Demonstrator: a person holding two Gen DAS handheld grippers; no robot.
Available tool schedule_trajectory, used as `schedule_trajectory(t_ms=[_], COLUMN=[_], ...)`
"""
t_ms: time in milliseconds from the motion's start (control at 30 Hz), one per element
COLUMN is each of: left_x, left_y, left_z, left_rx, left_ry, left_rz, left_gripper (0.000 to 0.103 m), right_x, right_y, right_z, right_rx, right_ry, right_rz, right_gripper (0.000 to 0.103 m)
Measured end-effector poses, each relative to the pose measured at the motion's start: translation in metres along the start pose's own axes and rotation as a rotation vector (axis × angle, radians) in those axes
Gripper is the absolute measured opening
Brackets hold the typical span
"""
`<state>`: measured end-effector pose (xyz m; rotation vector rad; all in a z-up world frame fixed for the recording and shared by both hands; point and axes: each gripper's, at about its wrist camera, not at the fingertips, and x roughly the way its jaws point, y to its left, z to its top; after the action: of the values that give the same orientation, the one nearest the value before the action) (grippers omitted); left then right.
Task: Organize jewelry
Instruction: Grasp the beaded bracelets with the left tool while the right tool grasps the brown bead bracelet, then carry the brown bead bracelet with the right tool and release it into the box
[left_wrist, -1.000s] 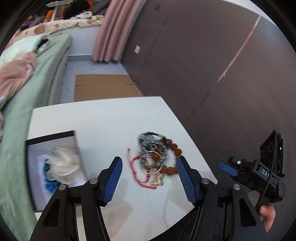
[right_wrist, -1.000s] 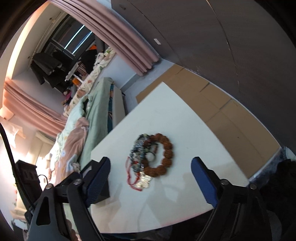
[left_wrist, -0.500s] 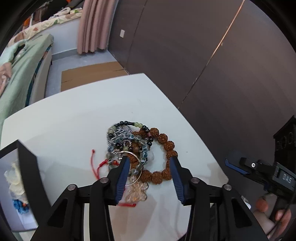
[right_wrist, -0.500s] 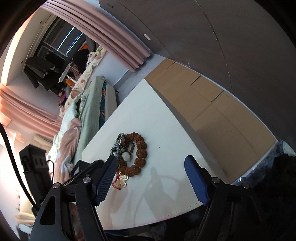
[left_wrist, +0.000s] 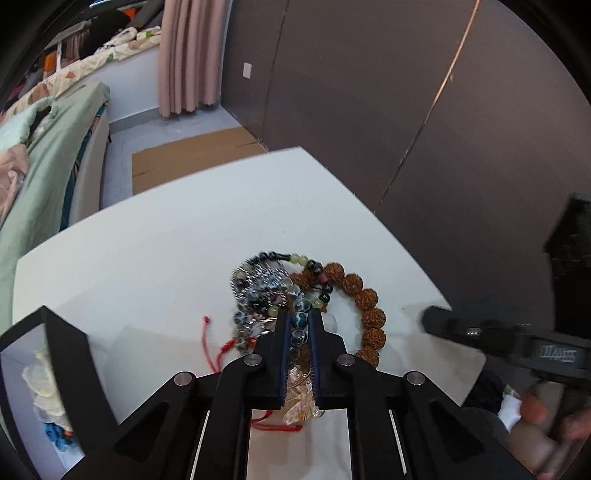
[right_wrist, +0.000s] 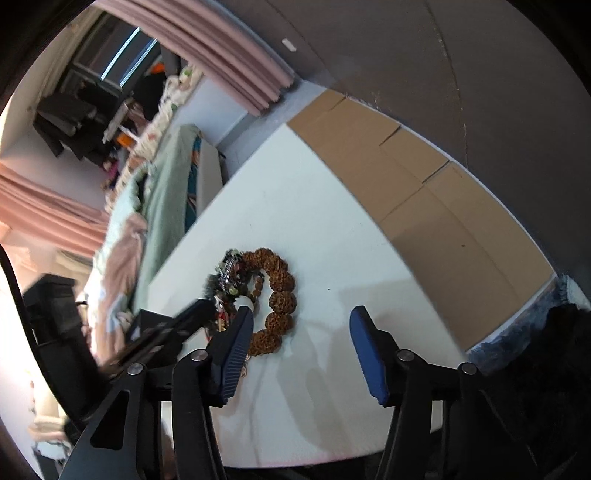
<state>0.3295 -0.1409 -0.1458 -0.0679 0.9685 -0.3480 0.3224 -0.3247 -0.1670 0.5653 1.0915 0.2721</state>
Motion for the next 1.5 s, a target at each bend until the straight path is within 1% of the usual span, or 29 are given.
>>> schedule_trajectory(t_ms=[100, 233, 267, 300, 433, 500, 533, 567, 600, 633, 700, 800, 900, 1100, 1267, 1367, 1433, 1467, 1500], left_x=[-0.016, -0.034, -0.038, -0.044, -0.063, -0.072, -0.077, -0.082, -0.087, -0.092, -0.103, -0.118, -0.131, -0.151, -0.156, -0.154, -0.151, -0.150, -0.151], left_y=[0.008, 0.020, 0.022, 0.026, 0.034, 0.039, 0.040, 0.042, 0.045, 0.047, 0.054, 0.066, 0.078, 0.105, 0.121, 0.132, 0.138, 0.141, 0.142], left_z=[0.001, 0.001, 0.001, 0.001, 0.000, -0.001, -0.002, -0.002, -0.002, -0.003, -0.004, -0.007, -0.011, -0.022, -0.029, -0.032, -0.034, -0.034, -0.034], left_rx=[-0.014, -0.037, -0.044, -0.053, -0.075, -0.085, -0.088, -0.092, -0.095, -0.099, -0.108, -0.129, -0.151, -0.193, -0.223, -0.259, -0.284, -0.291, -0.293], left_ry=[-0.024, -0.052, -0.059, -0.067, -0.099, -0.112, -0.118, -0.125, -0.133, -0.141, -0.160, -0.187, -0.211, -0.237, -0.236, -0.216, -0.194, -0.196, -0.200], left_rz=[-0.008, -0.018, -0.020, -0.024, -0.033, -0.039, -0.041, -0.044, -0.046, -0.049, -0.050, -0.053, -0.051, -0.052, -0.063, -0.092, -0.084, -0.091, -0.097], left_gripper=[0.009, 0.009, 0.009, 0.009, 0.009, 0.009, 0.009, 0.009, 0.009, 0.009, 0.010, 0.010, 0.009, 0.010, 0.010, 0.010, 0.010, 0.011, 0.021], right_x=[0.011, 0.025, 0.029, 0.033, 0.045, 0.051, 0.054, 0.056, 0.058, 0.059, 0.052, 0.027, 0.008, -0.021, -0.039, -0.049, -0.054, -0.055, -0.056], right_y=[0.010, 0.026, 0.031, 0.034, 0.051, 0.062, 0.067, 0.072, 0.076, 0.079, 0.080, 0.080, 0.086, 0.105, 0.123, 0.135, 0.148, 0.153, 0.160], right_z=[0.003, 0.007, 0.007, 0.008, 0.005, 0.004, 0.002, 0.001, -0.001, -0.002, -0.002, -0.003, -0.006, -0.008, -0.010, -0.009, -0.012, -0.013, -0.015], right_rx=[-0.026, -0.073, -0.085, -0.095, -0.164, -0.212, -0.238, -0.264, -0.292, -0.310, -0.308, -0.275, -0.262, -0.238, -0.240, -0.251, -0.263, -0.268, -0.278], right_ry=[0.018, 0.035, 0.044, 0.051, 0.057, 0.060, 0.061, 0.062, 0.064, 0.067, 0.058, 0.015, -0.016, -0.068, -0.118, -0.139, -0.145, -0.146, -0.146], right_rz=[-0.038, -0.125, -0.157, -0.181, -0.314, -0.401, -0.446, -0.473, -0.484, -0.492, -0.463, -0.372, -0.310, -0.226, -0.185, -0.151, -0.122, -0.111, -0.099], right_gripper=[0.054, 0.052, 0.048, 0.046, 0.043, 0.039, 0.036, 0.026, 0.020, 0.020, 0.020, 0.020, 0.020, 0.020, 0.020, 0.020, 0.020, 0.020, 0.020])
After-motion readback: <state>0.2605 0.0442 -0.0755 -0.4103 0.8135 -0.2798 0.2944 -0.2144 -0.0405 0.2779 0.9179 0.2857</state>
